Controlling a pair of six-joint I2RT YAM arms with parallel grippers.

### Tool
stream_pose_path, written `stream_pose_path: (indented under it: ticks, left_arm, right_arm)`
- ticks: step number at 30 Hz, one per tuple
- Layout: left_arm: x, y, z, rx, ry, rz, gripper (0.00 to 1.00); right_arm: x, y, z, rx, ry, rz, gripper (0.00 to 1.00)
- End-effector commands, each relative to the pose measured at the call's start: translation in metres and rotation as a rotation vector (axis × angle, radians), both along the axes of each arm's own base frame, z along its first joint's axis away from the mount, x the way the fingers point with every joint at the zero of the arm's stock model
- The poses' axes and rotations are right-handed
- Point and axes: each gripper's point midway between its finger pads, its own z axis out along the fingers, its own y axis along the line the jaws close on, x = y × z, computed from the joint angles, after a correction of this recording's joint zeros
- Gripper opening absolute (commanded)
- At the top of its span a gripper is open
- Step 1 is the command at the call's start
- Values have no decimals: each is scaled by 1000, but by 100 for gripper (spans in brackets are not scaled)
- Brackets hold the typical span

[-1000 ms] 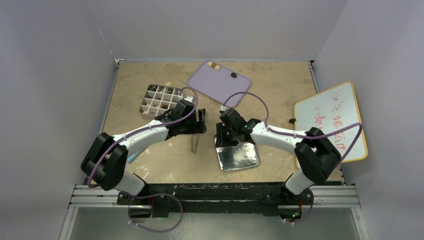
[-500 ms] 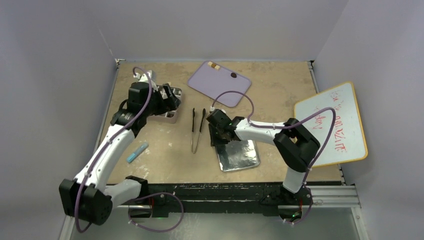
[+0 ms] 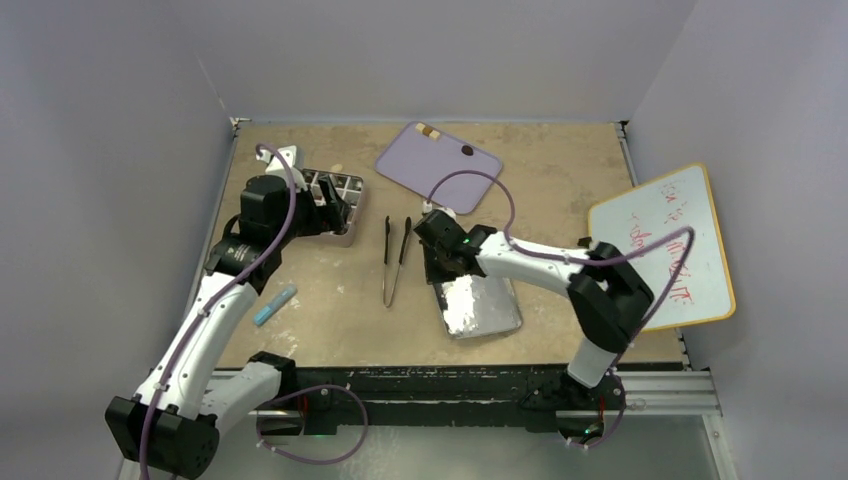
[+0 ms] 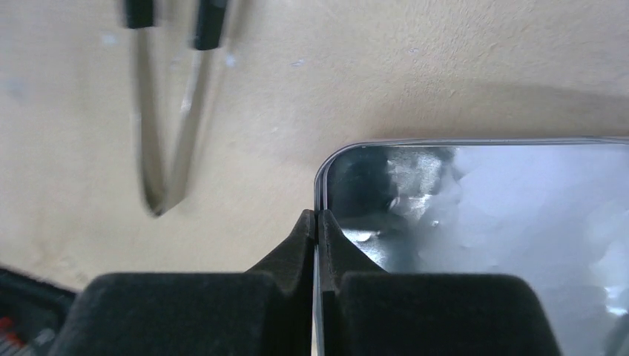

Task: Pack the chocolate
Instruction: Pick up the box lid from the center of the board.

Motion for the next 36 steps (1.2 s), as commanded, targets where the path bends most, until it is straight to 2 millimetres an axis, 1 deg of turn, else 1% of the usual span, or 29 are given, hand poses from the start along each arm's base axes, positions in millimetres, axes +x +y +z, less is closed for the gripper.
stream_pose_path:
  ticks: [1, 3, 5, 8, 9, 11, 13, 15, 17, 19, 20, 22, 25, 29, 32, 36]
  left_arm:
    - [2, -7, 2, 14, -13, -59, 85]
    - [2, -11, 8, 0, -17, -74, 85]
    - [3, -19, 22, -32, -39, -112, 84]
    - [-2, -33, 42, -84, -55, -177, 81]
    - [-5, -39, 47, -102, -58, -211, 81]
    - [-14, -51, 52, -133, -68, -297, 81]
    - [-23, -62, 57, -128, -109, -403, 79]
    - [-29, -68, 70, -139, -166, -457, 78]
    - [-35, -75, 90, -176, -227, -507, 77]
    - [-39, -82, 105, -203, -254, -551, 75]
    - [-40, -84, 110, -202, -259, -575, 75]
    - [-40, -86, 112, -178, -248, -601, 75]
    - [-32, -82, 116, -146, -250, -578, 77]
    - [-16, -79, 123, -126, -264, -536, 81]
    - [-5, -84, 123, -127, -265, -550, 81]
    - [14, -91, 112, -134, -225, -561, 79]
  right_arm:
    - [5, 8, 78, 174, -133, -6, 0]
    - [6, 16, 110, 256, -176, 14, 0]
    - [6, 28, 144, 353, -211, 49, 0]
    - [11, 35, 191, 467, -277, 69, 0]
    - [15, 34, 204, 496, -309, 61, 0]
    - [28, 29, 229, 561, -372, 23, 0]
    - [43, 29, 258, 683, -418, -18, 0]
    - [52, 33, 283, 805, -430, -21, 0]
    - [59, 37, 303, 890, -434, -11, 0]
    - [66, 42, 319, 935, -442, 0, 0]
    - [70, 44, 326, 962, -446, -1, 0]
    - [78, 47, 337, 1019, -450, -10, 0]
    - [95, 44, 347, 1092, -437, -39, 0]
    - [109, 43, 361, 1160, -419, -32, 0]
    - [117, 41, 366, 1166, -428, -47, 0]
    - [125, 40, 367, 1187, -423, -69, 0]
